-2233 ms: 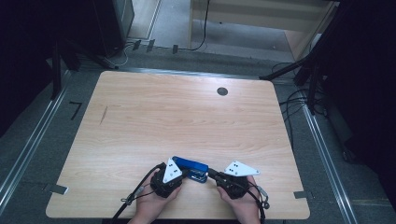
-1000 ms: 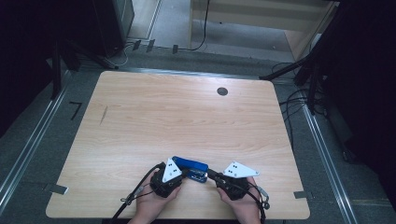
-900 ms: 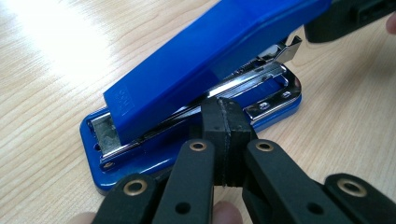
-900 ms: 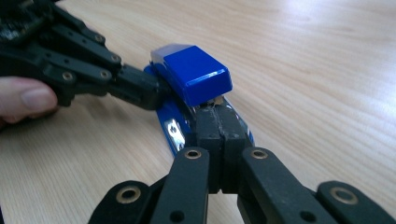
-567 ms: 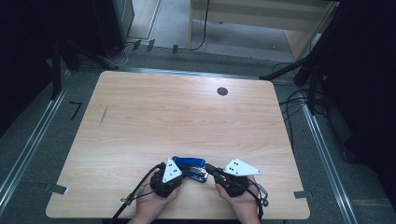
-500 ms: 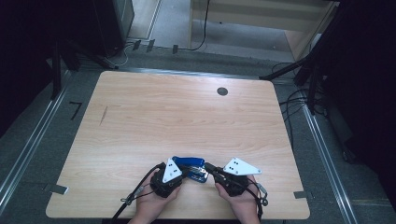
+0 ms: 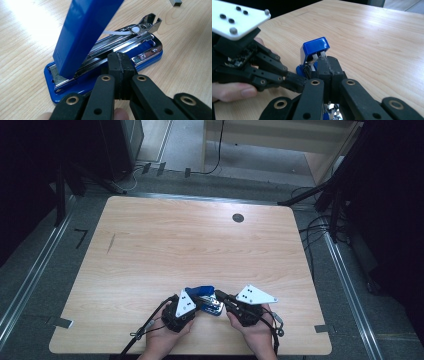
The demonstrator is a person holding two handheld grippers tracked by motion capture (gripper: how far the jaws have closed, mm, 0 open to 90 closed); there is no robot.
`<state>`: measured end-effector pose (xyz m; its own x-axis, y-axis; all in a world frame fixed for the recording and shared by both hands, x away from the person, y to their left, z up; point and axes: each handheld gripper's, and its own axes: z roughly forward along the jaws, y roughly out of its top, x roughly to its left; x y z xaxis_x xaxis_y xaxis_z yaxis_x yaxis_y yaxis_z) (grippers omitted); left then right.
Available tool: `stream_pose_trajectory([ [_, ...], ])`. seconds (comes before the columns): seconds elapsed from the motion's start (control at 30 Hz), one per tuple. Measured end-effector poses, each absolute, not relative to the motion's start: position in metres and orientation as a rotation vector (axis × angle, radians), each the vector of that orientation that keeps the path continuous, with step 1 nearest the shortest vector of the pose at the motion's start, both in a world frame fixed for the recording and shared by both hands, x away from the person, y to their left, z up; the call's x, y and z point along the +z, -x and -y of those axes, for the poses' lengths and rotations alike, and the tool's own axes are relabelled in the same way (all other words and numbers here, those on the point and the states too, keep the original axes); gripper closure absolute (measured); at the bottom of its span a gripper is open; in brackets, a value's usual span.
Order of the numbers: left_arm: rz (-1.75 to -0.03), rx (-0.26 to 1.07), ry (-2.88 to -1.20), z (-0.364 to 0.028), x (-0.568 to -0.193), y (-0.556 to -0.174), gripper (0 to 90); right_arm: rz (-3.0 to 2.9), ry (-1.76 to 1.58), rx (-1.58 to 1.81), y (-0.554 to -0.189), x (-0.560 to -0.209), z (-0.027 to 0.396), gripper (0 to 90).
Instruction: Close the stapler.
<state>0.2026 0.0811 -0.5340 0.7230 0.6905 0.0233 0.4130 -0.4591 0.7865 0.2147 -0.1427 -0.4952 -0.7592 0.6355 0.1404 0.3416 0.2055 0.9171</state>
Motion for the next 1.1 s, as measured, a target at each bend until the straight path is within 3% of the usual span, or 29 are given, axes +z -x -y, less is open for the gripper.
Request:
stream_pose_trajectory([
  [1.1, -0.827, 0.448, -2.116, -0.080, -0.534, -0.202, 90.0, -2.239, -0.798, 1.635, -0.236, -0.471, 0.098, 90.0],
])
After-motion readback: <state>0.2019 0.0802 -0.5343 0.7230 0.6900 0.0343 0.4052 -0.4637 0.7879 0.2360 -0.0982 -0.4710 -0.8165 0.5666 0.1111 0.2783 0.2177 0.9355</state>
